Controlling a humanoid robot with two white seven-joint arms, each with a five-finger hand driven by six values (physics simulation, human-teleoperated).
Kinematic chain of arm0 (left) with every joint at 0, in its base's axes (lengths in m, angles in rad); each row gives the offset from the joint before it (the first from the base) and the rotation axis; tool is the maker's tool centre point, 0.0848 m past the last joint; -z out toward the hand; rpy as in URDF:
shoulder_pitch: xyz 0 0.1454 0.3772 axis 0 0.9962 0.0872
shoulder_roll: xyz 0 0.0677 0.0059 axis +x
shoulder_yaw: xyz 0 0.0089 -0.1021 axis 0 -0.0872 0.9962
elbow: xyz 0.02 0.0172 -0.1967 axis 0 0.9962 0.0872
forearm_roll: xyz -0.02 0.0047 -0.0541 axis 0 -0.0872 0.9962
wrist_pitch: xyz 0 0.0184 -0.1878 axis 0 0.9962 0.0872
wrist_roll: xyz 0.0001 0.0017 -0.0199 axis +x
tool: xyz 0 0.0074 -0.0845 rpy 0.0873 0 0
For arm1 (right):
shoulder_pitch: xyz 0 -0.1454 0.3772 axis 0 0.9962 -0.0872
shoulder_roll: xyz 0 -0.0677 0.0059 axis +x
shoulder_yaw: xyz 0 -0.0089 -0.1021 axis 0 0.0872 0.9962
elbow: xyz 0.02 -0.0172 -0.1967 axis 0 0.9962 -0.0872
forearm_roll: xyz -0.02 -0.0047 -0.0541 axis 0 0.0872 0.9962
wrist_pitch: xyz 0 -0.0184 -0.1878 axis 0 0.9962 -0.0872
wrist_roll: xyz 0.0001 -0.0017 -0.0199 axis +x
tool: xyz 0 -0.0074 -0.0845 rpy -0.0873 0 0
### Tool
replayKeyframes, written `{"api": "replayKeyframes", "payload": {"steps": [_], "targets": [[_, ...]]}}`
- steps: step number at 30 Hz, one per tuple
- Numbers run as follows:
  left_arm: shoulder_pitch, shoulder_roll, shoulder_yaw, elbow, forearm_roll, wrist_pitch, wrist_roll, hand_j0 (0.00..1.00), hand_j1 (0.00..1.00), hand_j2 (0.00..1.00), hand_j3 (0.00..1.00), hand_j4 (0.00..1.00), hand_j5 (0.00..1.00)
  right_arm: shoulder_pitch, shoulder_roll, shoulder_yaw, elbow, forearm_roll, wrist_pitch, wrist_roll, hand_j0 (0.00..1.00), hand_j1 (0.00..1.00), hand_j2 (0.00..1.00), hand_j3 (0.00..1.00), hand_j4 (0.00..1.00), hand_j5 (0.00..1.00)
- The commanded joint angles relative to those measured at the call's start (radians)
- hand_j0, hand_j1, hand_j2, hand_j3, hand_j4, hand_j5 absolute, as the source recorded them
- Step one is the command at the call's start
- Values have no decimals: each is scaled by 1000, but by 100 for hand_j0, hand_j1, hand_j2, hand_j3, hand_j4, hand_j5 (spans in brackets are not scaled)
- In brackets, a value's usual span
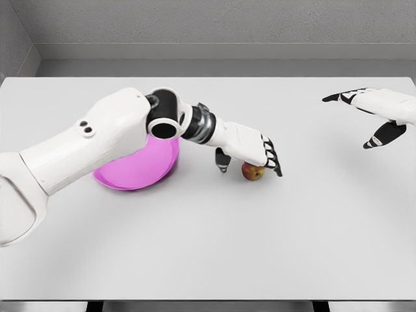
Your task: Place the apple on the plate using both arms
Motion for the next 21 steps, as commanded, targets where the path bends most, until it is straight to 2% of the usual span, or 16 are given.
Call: {"api": "replayKeyframes", "payload": {"steps": [1, 3, 8, 15, 21], "targets": [[0, -7, -22, 0, 3, 2, -11, 100, 100, 100, 100, 100, 100, 0, -2, 0, 0, -1, 0, 0, 100, 100, 100, 100, 100, 100], [-20, -33, -28, 0, 6, 2, -52, 100, 100, 100, 100, 100, 100, 0, -2, 0, 0, -1, 0, 0, 100, 100, 100, 100, 100, 100], [-20, -36, -28, 17, 9, 2, -52, 100, 100, 100, 100, 100, 100, 0, -2, -2, 0, -1, 0, 0, 100, 100, 100, 100, 100, 100], [-20, -53, -20, 104, 6, 2, -52, 100, 100, 100, 100, 100, 100, 0, -2, -2, -2, -1, 0, 0, 100, 100, 100, 100, 100, 100], [-17, -78, -8, 141, 6, 2, -52, 100, 100, 100, 100, 100, 100, 2, -2, 0, -2, -1, 0, 0, 100, 100, 100, 100, 100, 100]]}}
